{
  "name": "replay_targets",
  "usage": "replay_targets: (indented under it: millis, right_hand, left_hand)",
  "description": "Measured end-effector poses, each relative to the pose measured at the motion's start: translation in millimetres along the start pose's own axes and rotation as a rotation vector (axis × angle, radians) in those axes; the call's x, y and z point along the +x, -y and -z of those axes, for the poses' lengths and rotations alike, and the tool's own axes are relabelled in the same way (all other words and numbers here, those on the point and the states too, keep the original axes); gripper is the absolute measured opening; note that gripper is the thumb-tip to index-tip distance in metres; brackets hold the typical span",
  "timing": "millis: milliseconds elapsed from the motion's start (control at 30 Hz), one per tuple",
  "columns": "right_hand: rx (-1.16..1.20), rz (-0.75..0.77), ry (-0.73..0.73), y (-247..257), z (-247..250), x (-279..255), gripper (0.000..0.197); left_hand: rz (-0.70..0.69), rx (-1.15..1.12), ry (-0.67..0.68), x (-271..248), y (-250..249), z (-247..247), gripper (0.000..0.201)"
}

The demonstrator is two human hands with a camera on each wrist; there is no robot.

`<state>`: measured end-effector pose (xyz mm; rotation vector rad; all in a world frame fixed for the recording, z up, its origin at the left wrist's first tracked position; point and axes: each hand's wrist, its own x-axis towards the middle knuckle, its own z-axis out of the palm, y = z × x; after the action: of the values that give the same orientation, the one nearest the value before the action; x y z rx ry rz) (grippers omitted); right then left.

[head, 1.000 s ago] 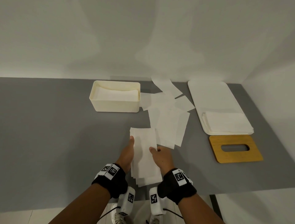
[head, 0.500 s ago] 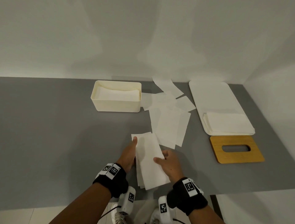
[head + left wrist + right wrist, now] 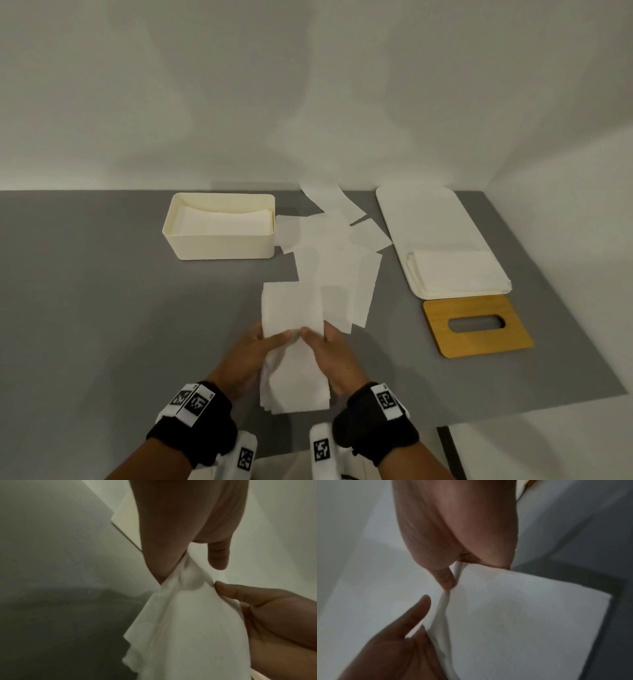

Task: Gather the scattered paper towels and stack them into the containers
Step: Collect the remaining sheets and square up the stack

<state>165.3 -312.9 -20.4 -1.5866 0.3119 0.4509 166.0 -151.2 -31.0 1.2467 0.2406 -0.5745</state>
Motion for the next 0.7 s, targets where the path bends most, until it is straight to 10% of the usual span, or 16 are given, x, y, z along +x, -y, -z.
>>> replay_targets:
  millis: [167,333,500,700]
  right_hand:
    - [-0.419,-0.027,0.006,-6.6,-10.5,22.8,0.038]
    - [-0.633,-0.023,-0.553,-4.0,33.2,59.4,0.048]
    - [-0.733,-0.276,-0.53,-3.4,43.7,85.8,0.058]
    - [-0.725,-0.269,-0.427,4.2,44.0,99.6,0.011]
  left_hand:
    - [0.042,0.05,-0.102,2.6,15.8,15.0,0.025]
    - [0.021,-0.045,-0.271,4.9,18.3,35.0,0.019]
    - [0.05,-0.084,-0.264,14.0,22.9,46.9,0.031]
    - [-0.029,0.002,-0.258,12.9,25.6,37.7,0.02]
